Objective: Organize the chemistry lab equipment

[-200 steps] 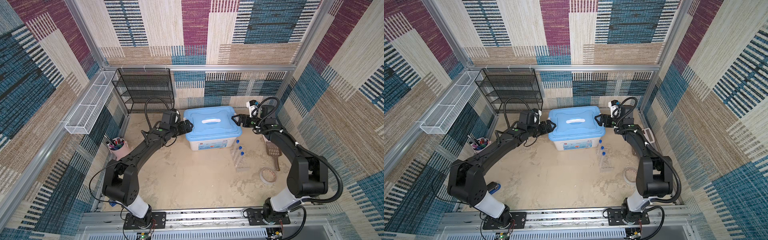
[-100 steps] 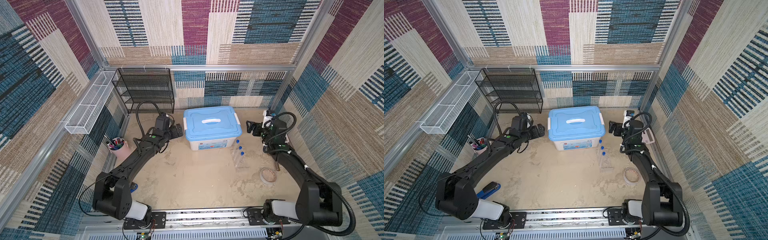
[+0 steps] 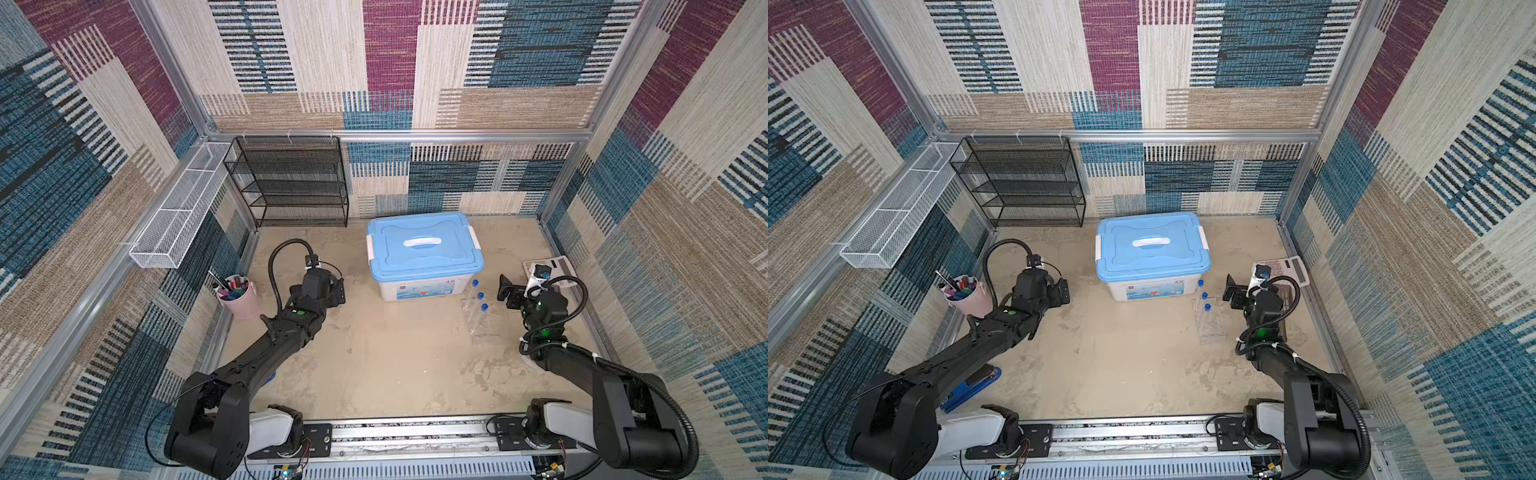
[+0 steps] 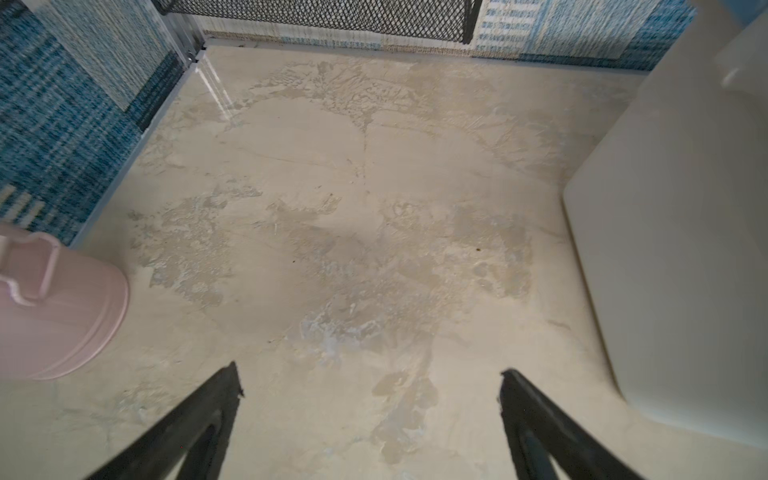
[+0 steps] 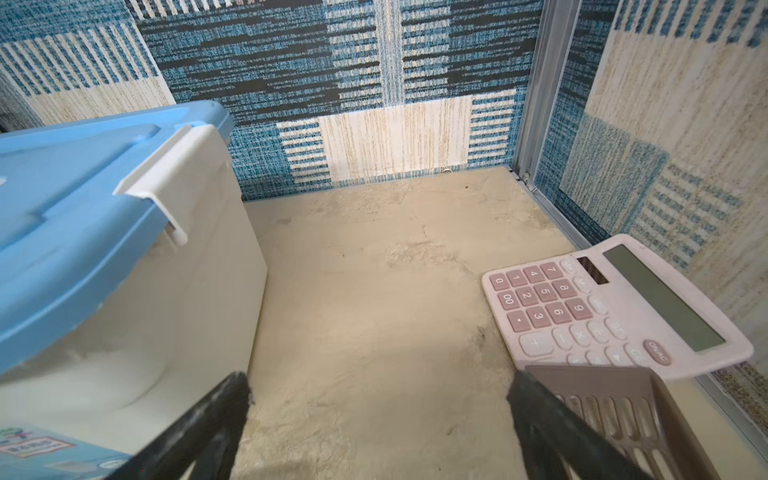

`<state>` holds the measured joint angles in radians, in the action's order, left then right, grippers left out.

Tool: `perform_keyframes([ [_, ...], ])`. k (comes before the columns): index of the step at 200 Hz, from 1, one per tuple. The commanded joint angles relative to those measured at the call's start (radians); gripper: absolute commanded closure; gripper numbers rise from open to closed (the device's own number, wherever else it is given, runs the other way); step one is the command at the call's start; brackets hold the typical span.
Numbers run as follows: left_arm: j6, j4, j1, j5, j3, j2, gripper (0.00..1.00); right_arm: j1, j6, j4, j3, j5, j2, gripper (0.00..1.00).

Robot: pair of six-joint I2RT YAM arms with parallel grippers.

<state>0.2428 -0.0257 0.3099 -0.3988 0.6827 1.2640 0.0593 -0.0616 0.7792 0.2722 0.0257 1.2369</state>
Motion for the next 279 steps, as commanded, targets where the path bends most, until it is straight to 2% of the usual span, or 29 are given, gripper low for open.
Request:
perform_keyframes([
  [1,-0.093,-0.177,-0.002,-0.075,-0.055,-0.01,0.01,0.0,0.029,0.227,-0.034,-0.001,0.035,0.01],
  [70,-0.216,-0.287,-0.023,-0.103,-0.111,-0.006,0.01,0.0,0.034,0.431,-0.08,0.009,0.175,0.01],
  [96,-0.22,-0.32,-0.049,-0.102,-0.14,0.015,0.01,-0.001,0.039,0.514,-0.089,0.031,0.256,0.01],
  [114,-0.225,-0.406,-0.067,-0.092,-0.191,0.024,0.01,-0.003,0.045,0.562,-0.092,0.05,0.298,0.01],
  [144,-0.231,-0.634,-0.107,-0.038,-0.3,0.041,0.01,-0.004,0.047,0.547,-0.09,0.055,0.292,0.01],
  [204,-0.312,-0.702,-0.157,0.032,-0.275,0.127,0.01,-0.004,0.058,0.522,-0.072,0.08,0.297,0.01],
  [231,-0.293,-0.945,-0.21,0.079,-0.342,0.227,0.01,-0.004,0.059,0.522,-0.072,0.079,0.299,0.01],
  [243,-0.251,-0.921,-0.24,0.125,-0.354,0.234,0.01,-0.005,0.058,0.52,-0.072,0.079,0.298,0.01],
  [254,-0.267,-1.0,-0.253,0.154,-0.356,0.282,0.0,-0.005,0.058,0.52,-0.072,0.079,0.299,0.01],
  [259,-0.267,-0.975,-0.255,0.164,-0.344,0.281,0.0,-0.004,0.058,0.52,-0.072,0.08,0.298,0.01],
  [272,-0.262,-0.77,-0.269,0.225,-0.262,0.261,0.0,-0.006,0.058,0.519,-0.071,0.079,0.298,0.01],
  [279,-0.252,-0.779,-0.303,0.298,-0.252,0.273,0.01,-0.005,0.06,0.516,-0.071,0.079,0.299,0.01],
])
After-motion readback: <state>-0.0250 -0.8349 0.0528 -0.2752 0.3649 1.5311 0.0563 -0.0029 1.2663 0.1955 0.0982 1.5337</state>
